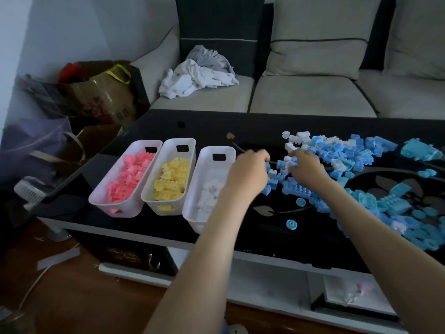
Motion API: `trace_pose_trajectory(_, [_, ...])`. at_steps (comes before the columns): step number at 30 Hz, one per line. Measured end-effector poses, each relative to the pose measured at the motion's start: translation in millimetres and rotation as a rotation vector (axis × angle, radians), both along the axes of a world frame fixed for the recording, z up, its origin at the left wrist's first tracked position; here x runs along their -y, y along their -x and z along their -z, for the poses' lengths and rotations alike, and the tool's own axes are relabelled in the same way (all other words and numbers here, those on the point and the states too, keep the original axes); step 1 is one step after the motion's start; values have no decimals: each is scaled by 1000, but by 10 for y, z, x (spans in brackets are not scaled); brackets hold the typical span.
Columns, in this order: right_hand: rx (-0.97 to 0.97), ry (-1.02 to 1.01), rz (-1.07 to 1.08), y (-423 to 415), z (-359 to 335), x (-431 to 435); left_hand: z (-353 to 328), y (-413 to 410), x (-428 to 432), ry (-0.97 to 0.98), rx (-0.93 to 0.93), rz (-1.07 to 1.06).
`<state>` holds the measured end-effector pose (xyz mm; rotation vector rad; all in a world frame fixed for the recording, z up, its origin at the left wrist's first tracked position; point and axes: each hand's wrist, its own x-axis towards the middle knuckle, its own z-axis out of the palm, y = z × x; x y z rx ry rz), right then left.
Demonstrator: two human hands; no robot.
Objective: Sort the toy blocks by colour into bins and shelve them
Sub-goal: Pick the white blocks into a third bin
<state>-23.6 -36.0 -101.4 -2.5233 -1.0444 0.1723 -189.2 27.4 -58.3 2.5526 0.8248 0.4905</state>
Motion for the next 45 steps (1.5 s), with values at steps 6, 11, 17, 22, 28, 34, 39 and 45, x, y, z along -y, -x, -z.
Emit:
trace_pose_trajectory(6, [11,191,-187,-278,-18,43,384,-391,135,100,-398,14])
trace_pose_trajectory(11, [138,204,-286,-317,-20,12,420,-597,49,130,-245,-73])
trace_pose_trajectory(17, [310,288,-419,-359,-34,35,457,-755,15,325,-86,-154])
trace_pose_trajectory(22, [388,307,-418,-369,-13,55,467,-729,-42,389,-99,-135])
trace_pose_trajectory(28, [197,185,-462,-289,32,90,466,-673,-56,293,-127,-143])
trace_pose_trajectory(34, [158,204,-477,-272,66,83,386,-591,-12,302,46,-216])
trace_pose_trajectory(39, [183,208,-513,-232,66,92,209,-529,-70,343,57,-244])
trace_pose_trajectory(45, [116,250,-538,-186,-1,128,128,-495,-105,287,-313,-291])
